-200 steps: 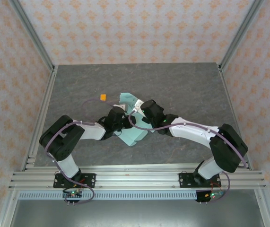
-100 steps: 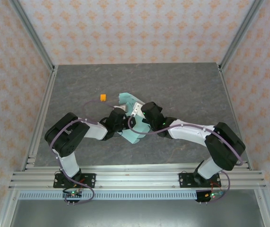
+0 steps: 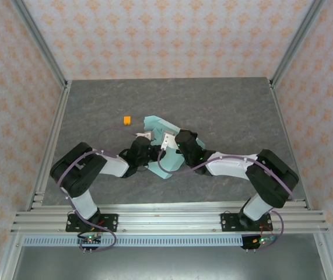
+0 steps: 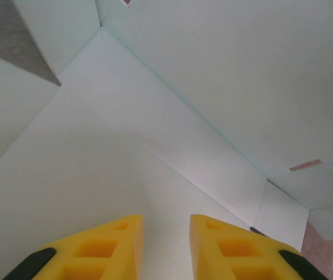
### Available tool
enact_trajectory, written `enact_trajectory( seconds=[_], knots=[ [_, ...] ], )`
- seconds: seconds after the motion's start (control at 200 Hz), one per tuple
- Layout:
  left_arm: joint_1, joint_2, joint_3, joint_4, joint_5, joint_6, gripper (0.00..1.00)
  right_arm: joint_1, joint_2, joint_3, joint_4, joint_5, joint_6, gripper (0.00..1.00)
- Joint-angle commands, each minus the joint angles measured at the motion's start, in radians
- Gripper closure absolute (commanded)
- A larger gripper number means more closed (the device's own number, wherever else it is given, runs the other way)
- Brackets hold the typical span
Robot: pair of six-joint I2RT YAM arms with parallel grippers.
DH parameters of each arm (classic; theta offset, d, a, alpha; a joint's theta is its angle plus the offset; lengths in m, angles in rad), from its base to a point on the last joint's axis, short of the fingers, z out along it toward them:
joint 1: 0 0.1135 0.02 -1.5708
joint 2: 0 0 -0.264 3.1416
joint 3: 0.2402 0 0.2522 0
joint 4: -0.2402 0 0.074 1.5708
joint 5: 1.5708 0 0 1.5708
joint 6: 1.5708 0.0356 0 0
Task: Fold the paper box
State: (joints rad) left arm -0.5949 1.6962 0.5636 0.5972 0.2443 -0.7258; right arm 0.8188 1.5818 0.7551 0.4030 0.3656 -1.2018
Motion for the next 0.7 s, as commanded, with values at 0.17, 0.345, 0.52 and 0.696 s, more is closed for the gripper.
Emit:
enact_trajectory(
  seconds=[0.17,0.345,0.52,0.696],
  knots=[
    [0.1,-0.261,-0.08,-0.198,-0.059,0.088,0.57,-0.087,-0.046,-0.028,0.01,-0.191,-0.149,1.0],
    [0.183,-0.371,0.007,-0.347,-0.012,0.098,0.51,-0.099,-0.025,-0.02,0.049,-0.215,-0.176,1.0],
    [0.193,-0.324,0.204,-0.46,0.065,0.134,0.48,-0.101,-0.01,-0.005,0.065,-0.223,-0.185,1.0],
    [0.192,-0.192,0.392,-0.557,0.095,0.175,0.45,-0.101,-0.011,0.001,0.065,-0.226,-0.188,1.0]
  ],
)
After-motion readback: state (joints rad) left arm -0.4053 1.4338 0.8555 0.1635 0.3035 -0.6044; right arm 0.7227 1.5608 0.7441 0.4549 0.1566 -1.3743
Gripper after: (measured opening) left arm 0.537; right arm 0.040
